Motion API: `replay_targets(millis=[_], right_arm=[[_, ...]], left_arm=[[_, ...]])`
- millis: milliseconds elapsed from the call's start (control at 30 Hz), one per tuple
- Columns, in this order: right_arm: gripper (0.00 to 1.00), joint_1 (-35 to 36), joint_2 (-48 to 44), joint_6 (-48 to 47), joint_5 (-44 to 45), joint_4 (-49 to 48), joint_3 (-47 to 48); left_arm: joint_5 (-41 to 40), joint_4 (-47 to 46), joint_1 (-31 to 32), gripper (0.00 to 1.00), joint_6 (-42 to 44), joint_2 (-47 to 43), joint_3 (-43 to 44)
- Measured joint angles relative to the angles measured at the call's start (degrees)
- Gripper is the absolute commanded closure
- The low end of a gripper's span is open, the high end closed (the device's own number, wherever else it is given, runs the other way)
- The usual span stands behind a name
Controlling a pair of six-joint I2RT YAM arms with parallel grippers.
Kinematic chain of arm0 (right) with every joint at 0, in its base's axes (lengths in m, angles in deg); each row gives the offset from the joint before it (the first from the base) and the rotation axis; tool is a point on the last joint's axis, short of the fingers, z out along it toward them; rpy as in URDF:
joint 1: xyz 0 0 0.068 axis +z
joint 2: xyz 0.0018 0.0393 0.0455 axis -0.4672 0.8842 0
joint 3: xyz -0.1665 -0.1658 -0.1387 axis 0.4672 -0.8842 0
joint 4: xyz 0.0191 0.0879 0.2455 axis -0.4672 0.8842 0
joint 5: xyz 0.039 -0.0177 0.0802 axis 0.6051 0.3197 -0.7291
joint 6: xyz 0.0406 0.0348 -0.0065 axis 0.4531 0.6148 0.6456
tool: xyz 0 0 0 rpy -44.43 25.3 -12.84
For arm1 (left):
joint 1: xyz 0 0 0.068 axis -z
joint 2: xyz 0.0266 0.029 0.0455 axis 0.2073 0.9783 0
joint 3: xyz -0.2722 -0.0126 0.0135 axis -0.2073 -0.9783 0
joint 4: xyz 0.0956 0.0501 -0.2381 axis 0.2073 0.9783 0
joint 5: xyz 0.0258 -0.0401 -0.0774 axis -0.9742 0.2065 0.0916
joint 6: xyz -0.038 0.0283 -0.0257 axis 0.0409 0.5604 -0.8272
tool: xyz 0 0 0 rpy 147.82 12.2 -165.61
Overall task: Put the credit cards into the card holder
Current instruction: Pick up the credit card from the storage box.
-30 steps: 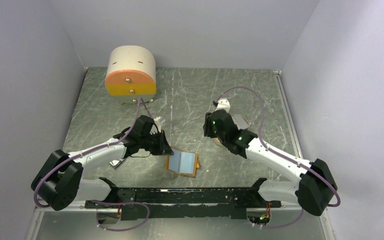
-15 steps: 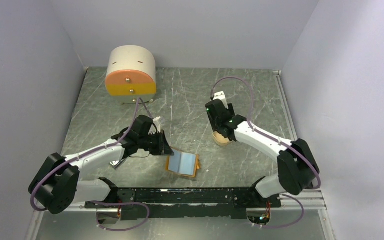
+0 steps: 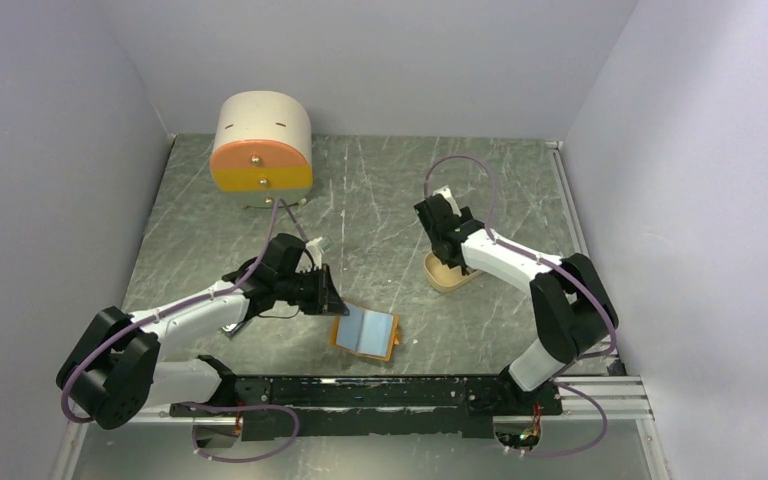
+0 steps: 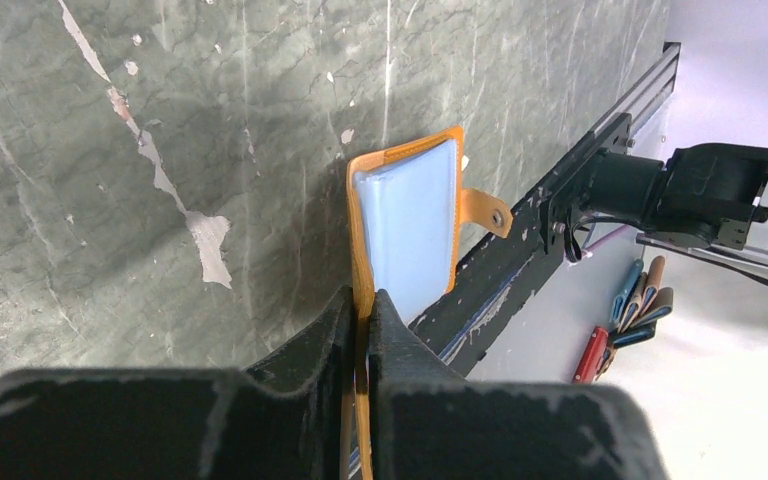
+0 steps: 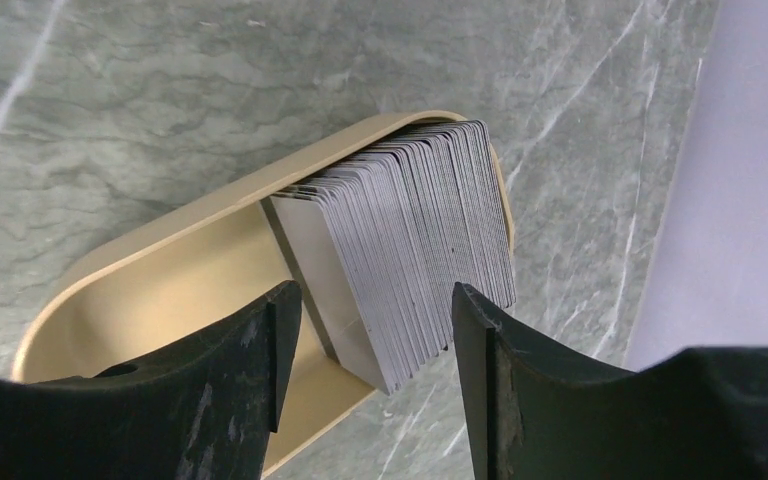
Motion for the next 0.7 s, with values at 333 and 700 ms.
replay_targets(millis=[333,700], right_arm=[[0.36,-1.22,1.57,-1.57,1.64,-1.27,-0.02],[0.33,-1.22,1.97,-1.75,0.61,-2.60,-0.35]], left_arm=[[0.61,-0.46,0.00,0.91,0.13,-0.63,-0.74],[0.61,-0.44,0.00,0.91,0.42,-1.18,-0.74]])
